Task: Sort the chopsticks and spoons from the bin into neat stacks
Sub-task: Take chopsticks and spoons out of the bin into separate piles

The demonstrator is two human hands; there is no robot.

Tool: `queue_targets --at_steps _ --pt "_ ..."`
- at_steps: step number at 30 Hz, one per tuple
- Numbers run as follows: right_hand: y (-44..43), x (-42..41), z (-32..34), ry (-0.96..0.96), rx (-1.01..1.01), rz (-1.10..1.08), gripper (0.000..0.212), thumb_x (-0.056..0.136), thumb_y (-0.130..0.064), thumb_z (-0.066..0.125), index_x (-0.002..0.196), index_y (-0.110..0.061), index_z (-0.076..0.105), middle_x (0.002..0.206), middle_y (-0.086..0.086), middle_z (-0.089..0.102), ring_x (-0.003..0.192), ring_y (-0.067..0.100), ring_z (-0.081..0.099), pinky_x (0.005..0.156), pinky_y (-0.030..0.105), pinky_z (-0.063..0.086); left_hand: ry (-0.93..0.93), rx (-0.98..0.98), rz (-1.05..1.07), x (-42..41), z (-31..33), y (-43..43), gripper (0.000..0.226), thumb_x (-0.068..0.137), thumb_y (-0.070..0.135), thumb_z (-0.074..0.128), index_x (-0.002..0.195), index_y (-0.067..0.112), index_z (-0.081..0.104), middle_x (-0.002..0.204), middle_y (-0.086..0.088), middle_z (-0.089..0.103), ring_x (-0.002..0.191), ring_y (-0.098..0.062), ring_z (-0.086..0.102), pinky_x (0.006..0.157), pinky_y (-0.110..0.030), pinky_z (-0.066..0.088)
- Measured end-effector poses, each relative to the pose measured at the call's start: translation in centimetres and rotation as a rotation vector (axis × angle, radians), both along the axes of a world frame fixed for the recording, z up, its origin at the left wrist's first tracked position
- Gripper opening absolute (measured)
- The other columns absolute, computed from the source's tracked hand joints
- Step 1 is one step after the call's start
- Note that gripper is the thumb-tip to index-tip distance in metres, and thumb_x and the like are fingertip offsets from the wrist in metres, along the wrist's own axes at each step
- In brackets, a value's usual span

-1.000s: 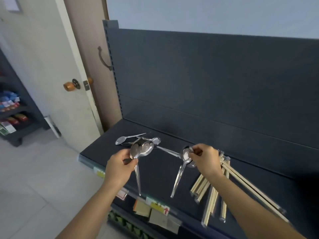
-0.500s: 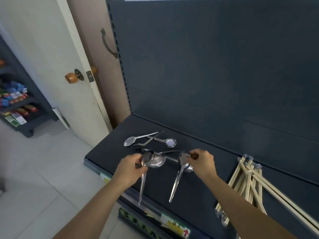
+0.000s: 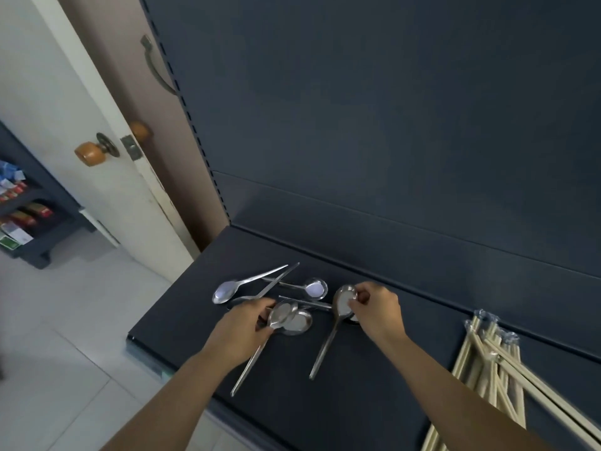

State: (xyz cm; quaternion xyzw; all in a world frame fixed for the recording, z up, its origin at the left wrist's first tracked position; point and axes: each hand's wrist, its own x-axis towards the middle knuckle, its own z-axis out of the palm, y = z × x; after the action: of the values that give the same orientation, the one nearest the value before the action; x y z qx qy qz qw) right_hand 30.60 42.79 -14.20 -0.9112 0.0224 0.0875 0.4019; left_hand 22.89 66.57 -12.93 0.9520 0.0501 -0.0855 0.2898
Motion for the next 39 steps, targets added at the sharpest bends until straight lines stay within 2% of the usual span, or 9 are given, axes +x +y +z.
queue_targets --at_steps 3,8,11,15,21,25,29,33,39 --pt "0.4 0.1 -0.1 -0.008 -0.024 -0.021 0.018 0.085 -0.009 0.06 0.099 -0.017 0.066 0.088 -0.003 0.066 0.077 0.012 0.061 0.061 0.018 0.044 -0.031 0.131 -0.006 0.7 0.0 -0.4 0.018 0.087 0.035 0.06 0.105 0.036 0.058 0.095 0.016 0.057 0.085 -0.005 0.06 0.076 -0.032 0.053" --pt "0.7 -0.5 0.4 -0.057 -0.072 -0.041 0.03 0.085 -0.017 0.063 0.114 -0.015 0.063 0.113 0.003 0.059 0.095 0.017 0.06 0.072 0.021 0.042 -0.059 0.242 -0.047 1.7 -0.5 -0.3 0.029 0.091 0.039 0.054 0.119 0.032 0.055 0.119 0.013 0.052 0.099 -0.011 0.06 0.077 -0.03 0.05" --pt "0.7 -2.0 1.4 -0.097 -0.112 -0.097 0.045 0.085 -0.022 0.066 0.128 -0.013 0.056 0.127 0.005 0.052 0.114 0.022 0.052 0.086 0.027 0.046 -0.067 0.271 -0.077 1.7 -0.7 0.1 0.036 0.091 0.045 0.052 0.124 0.031 0.053 0.126 0.011 0.05 0.104 -0.013 0.059 0.079 -0.031 0.051" --pt "0.4 -5.3 2.9 -0.078 -0.172 -0.193 0.049 0.089 -0.027 0.061 0.135 -0.017 0.047 0.136 0.004 0.044 0.129 0.024 0.038 0.097 0.033 0.041 -0.1 0.337 -0.151 1.2 -0.5 0.8 0.041 0.091 0.046 0.051 0.129 0.03 0.051 0.13 0.008 0.05 0.106 -0.014 0.059 0.078 -0.032 0.053" --pt "-1.5 -10.9 4.8 -0.077 -0.228 -0.303 0.05 0.088 -0.023 0.063 0.135 -0.016 0.047 0.135 0.006 0.044 0.127 0.024 0.04 0.102 0.03 0.036 -0.195 0.432 -0.251 0.1 1.5 0.7 0.031 0.093 0.04 0.051 0.12 0.027 0.056 0.119 0.008 0.055 0.101 -0.016 0.059 0.074 -0.03 0.052" --pt "-4.6 -14.2 7.2 -0.129 -0.288 -0.388 0.052 0.086 -0.022 0.065 0.134 -0.017 0.048 0.137 0.006 0.045 0.129 0.025 0.039 0.103 0.031 0.034 -0.261 0.392 -0.358 -0.4 3.4 -2.2 0.027 0.093 0.039 0.048 0.116 0.027 0.057 0.116 0.007 0.053 0.106 -0.018 0.055 0.076 -0.035 0.05" --pt "-9.3 -17.8 9.9 -0.162 -0.325 -0.492 0.048 0.087 -0.02 0.062 0.133 -0.016 0.049 0.132 0.008 0.047 0.124 0.027 0.042 0.098 0.032 0.038 -0.33 0.378 -0.488 -1.4 5.2 -8.0 0.036 0.094 0.04 0.048 0.128 0.027 0.049 0.127 0.008 0.049 0.114 -0.016 0.052 0.08 -0.033 0.051" --pt "-15.3 -21.6 12.5 -0.199 -0.371 -0.583 0.049 0.09 -0.022 0.06 0.136 -0.017 0.045 0.133 0.006 0.043 0.125 0.026 0.039 0.097 0.033 0.038 -0.401 0.363 -0.594 -3.1 6.9 -15.2 0.038 0.096 0.042 0.043 0.132 0.031 0.046 0.13 0.011 0.047 0.116 -0.014 0.051 0.093 -0.036 0.044" --pt "-25.8 -27.7 14.6 -0.269 -0.418 -0.674 0.05 0.09 -0.024 0.059 0.137 -0.02 0.043 0.135 0.004 0.042 0.126 0.025 0.037 0.098 0.032 0.035 -0.456 0.276 -0.697 -7.3 8.9 -27.6 0.035 0.094 0.041 0.046 0.128 0.034 0.048 0.126 0.013 0.046 0.115 -0.013 0.05 0.078 -0.032 0.048"
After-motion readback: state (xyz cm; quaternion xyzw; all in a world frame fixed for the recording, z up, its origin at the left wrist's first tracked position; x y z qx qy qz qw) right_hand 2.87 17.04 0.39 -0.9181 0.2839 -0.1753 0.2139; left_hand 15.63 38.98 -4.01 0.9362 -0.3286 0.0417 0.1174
